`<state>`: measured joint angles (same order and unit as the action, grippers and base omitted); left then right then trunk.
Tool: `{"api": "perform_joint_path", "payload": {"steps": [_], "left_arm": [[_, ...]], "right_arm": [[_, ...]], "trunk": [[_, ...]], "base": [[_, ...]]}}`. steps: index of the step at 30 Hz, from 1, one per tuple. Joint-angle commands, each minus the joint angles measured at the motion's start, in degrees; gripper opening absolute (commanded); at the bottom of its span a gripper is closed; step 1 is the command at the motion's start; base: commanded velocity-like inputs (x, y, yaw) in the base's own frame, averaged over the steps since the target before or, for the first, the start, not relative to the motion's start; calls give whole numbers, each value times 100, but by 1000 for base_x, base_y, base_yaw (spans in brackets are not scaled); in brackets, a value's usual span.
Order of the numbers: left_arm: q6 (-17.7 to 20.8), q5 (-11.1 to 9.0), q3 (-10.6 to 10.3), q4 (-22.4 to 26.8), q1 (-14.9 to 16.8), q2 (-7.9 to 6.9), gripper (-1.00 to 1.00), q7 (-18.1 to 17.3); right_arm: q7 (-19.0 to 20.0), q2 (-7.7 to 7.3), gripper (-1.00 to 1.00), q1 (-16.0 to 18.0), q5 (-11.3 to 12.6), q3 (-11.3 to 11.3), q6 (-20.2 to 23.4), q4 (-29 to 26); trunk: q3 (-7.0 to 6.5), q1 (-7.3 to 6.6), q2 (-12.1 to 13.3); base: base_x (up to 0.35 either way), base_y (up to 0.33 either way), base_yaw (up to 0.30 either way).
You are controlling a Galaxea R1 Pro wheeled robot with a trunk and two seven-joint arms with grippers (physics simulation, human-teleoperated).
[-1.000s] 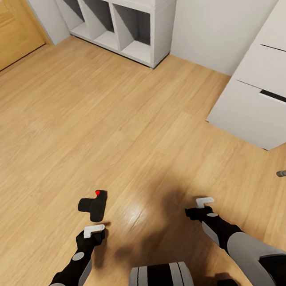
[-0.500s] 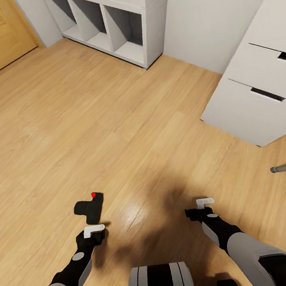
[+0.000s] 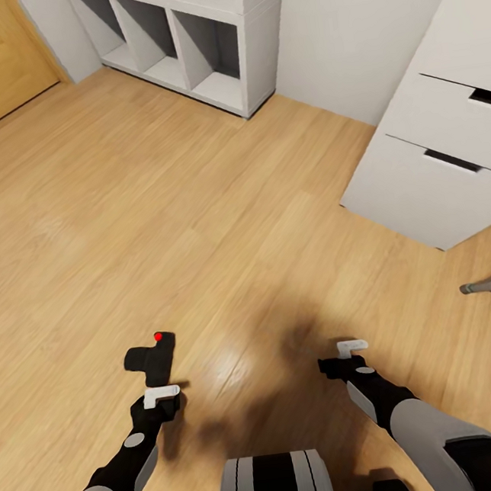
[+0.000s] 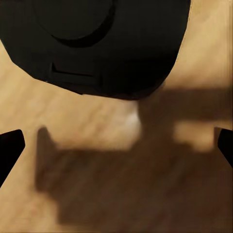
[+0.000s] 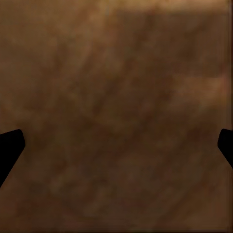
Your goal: Attach the digital camera to the camera tripod in the bedroom.
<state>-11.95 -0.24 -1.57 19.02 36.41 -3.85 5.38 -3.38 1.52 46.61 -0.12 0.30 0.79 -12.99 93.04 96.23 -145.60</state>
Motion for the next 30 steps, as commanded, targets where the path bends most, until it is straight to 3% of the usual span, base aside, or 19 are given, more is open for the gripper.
{"api": "perform_joint_path", "payload": {"steps": [1,30], "left_arm": [[-18,-3,-18,-3,3,-2,100,25],[-16,-21,-18,-4,4,-17,100,81]], "right_arm": [[-41,-1,100,-3,-41,14,44,42],[-31,-43,100,-3,-68,7,69,35]], "trunk": [[3,0,0],[3,0,0]], "base": [[0,0,-47],[0,0,-5]]}}
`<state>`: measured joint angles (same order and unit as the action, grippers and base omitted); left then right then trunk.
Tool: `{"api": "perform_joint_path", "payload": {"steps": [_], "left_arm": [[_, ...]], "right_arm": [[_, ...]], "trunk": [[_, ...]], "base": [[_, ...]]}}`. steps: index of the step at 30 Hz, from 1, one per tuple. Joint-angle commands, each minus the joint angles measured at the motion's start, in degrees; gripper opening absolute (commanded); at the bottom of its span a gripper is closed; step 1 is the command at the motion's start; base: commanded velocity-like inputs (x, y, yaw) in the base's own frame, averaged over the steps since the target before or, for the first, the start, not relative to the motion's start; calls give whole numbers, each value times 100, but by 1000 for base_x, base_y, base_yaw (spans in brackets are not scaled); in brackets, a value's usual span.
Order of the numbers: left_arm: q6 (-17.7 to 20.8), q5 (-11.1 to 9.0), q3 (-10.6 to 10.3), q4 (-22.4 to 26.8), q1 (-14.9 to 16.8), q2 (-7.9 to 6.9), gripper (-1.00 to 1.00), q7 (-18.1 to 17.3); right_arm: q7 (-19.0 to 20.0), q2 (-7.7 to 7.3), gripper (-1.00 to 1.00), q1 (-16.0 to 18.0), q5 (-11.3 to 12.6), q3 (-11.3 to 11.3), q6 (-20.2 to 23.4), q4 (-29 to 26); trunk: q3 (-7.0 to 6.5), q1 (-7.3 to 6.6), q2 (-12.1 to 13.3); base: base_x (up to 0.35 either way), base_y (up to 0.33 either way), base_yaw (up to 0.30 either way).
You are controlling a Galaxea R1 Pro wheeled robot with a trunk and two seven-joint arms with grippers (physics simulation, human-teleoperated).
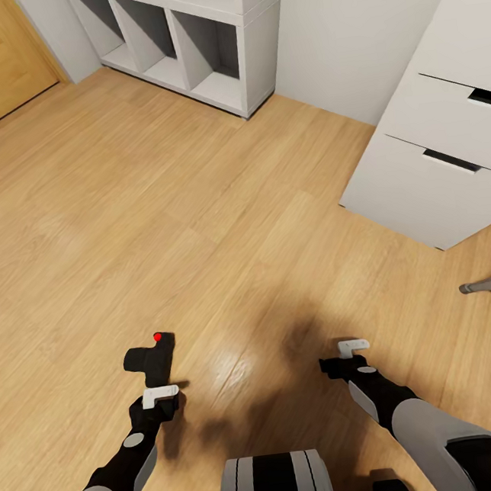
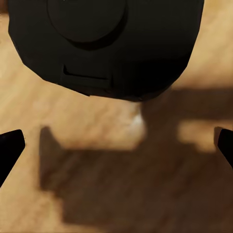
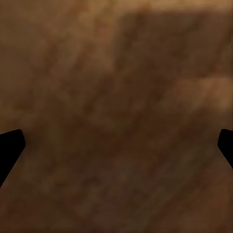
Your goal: Attach the digital camera to the camera tripod in the bedroom.
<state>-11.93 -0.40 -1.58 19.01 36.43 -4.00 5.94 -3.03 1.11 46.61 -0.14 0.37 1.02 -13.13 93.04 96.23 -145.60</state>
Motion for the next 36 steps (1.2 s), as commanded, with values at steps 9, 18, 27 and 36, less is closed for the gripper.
{"api": "perform_joint_path", "payload": {"steps": [9,18,27,36], "left_arm": [[-18,-9,-18,-3,-1,-3,100,36],[-2,2,-18,-3,0,11,100,35],[-2,5,-18,-3,0,13,100,38],[-4,12,-18,-4,-2,21,100,38]], "right_arm": [[-66,5,100,1,-71,-2,42,51],[-66,-3,100,0,-66,-2,39,47],[-66,-1,100,-2,-65,-2,38,47],[-66,-9,100,-3,-72,-2,38,47]], "trunk": [[3,1,0],[3,1,0],[3,1,0],[3,1,0]], "base": [[1,0,0],[141,86,0],[66,47,0],[3,2,0]]}}
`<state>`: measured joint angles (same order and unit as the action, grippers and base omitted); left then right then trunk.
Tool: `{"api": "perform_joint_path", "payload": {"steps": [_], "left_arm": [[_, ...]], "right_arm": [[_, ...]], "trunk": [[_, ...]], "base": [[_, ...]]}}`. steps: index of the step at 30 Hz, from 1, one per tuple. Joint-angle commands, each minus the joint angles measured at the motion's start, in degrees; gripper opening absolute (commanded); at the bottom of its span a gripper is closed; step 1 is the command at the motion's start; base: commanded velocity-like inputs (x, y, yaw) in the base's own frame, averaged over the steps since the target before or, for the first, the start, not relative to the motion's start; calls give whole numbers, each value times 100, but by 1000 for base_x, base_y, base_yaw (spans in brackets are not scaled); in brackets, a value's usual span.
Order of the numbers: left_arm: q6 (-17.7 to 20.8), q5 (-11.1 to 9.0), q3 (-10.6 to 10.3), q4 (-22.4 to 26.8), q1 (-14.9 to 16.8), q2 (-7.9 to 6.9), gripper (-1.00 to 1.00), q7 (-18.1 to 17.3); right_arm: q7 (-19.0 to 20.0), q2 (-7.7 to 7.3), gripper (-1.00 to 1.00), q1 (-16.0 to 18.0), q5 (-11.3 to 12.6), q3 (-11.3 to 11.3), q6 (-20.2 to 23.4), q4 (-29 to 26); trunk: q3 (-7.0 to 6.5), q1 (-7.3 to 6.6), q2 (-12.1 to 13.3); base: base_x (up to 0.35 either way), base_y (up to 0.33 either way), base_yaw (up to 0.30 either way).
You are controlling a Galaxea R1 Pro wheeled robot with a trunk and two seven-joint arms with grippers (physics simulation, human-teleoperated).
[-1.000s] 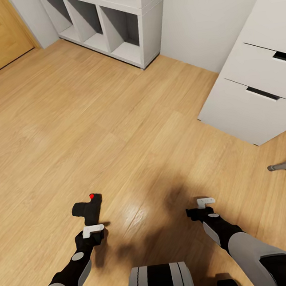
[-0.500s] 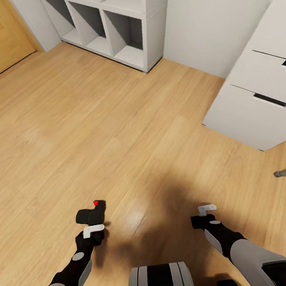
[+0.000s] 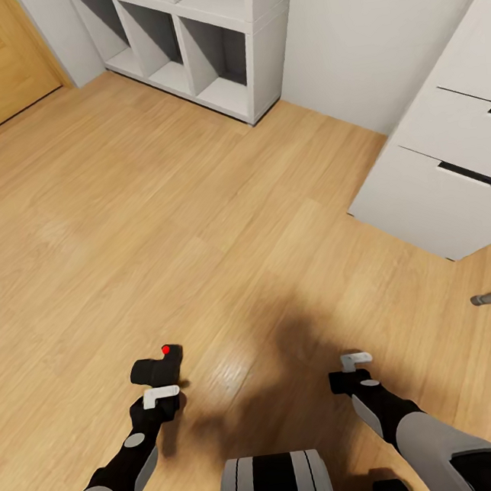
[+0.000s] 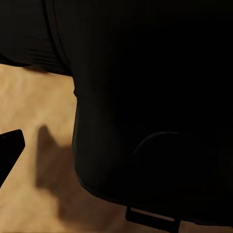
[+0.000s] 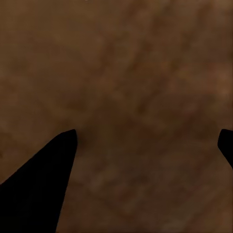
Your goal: Attach the digital camera to the camera tripod in the bedroom.
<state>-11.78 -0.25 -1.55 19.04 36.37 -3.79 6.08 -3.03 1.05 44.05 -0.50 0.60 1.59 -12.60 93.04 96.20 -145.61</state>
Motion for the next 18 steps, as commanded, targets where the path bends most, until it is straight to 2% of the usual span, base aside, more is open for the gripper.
{"api": "perform_joint_path", "payload": {"steps": [1,11,18], "left_arm": [[-19,-3,-20,-7,6,0,100,24],[-22,4,-20,-6,5,14,100,24],[-21,7,-20,-6,3,20,100,24]], "right_arm": [[-66,-2,100,253,-37,-25,-18,-5],[-67,15,100,253,-38,-25,-23,-5],[-67,18,100,253,-38,-25,-26,-5]], "trunk": [[4,4,0],[4,4,0],[4,4,0]], "base": [[0,0,0],[8,0,0],[150,0,0]]}}
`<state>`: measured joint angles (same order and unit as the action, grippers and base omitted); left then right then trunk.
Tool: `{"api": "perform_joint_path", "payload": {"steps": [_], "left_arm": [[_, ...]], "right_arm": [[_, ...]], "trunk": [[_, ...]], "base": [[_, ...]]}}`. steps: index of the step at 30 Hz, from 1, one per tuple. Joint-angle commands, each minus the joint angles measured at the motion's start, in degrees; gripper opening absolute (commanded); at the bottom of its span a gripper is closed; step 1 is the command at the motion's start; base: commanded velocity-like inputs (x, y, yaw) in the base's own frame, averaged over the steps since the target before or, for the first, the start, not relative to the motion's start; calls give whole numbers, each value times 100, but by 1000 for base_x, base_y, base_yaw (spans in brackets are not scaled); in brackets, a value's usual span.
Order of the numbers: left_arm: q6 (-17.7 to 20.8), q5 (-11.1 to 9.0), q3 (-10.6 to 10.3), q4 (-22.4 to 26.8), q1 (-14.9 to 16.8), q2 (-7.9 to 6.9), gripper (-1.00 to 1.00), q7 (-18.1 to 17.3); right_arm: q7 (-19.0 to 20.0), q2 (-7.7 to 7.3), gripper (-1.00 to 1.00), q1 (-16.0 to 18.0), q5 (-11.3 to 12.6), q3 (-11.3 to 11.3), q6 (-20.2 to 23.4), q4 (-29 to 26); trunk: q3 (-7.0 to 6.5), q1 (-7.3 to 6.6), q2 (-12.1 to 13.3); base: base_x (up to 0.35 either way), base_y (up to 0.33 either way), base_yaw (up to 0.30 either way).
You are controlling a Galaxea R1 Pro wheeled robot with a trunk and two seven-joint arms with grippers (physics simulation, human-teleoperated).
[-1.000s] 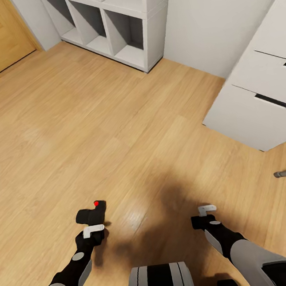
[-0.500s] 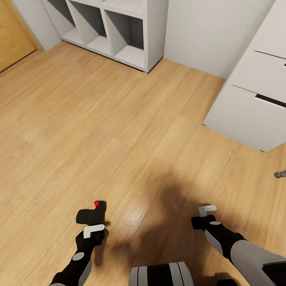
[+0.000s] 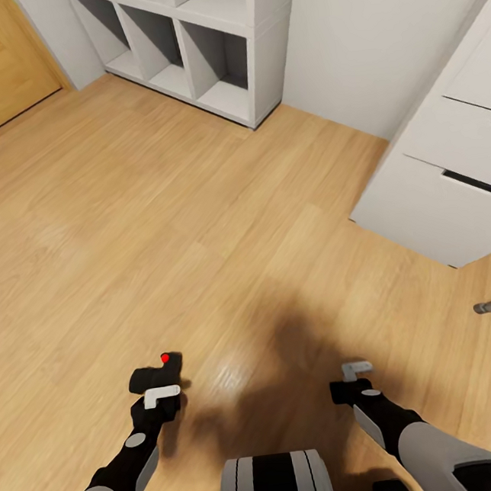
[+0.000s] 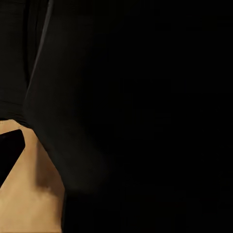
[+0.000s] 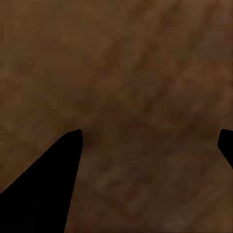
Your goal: Attach the digital camera to the camera tripod in the bedroom.
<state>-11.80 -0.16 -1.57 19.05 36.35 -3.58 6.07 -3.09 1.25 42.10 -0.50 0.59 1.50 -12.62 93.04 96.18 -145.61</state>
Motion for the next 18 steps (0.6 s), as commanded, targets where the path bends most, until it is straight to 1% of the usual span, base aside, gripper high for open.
{"api": "perform_joint_path", "payload": {"steps": [1,16,17,18], "left_arm": [[-21,-2,-19,-7,4,-1,100,25],[-18,-1,-19,-7,8,-2,100,21],[-17,-1,-19,-7,8,-2,-100,14],[-21,-1,-19,-7,7,-4,-100,-5]], "right_arm": [[-60,-2,100,449,-37,-24,-18,-3],[-68,7,100,449,-30,-24,-24,-3],[-69,7,100,449,-33,-24,-25,-3],[-69,7,100,449,-32,-24,-26,-3]], "trunk": [[4,5,0],[4,5,0],[4,5,0],[4,5,0]], "base": [[67,0,0],[9,0,0],[0,0,0],[0,0,0]]}}
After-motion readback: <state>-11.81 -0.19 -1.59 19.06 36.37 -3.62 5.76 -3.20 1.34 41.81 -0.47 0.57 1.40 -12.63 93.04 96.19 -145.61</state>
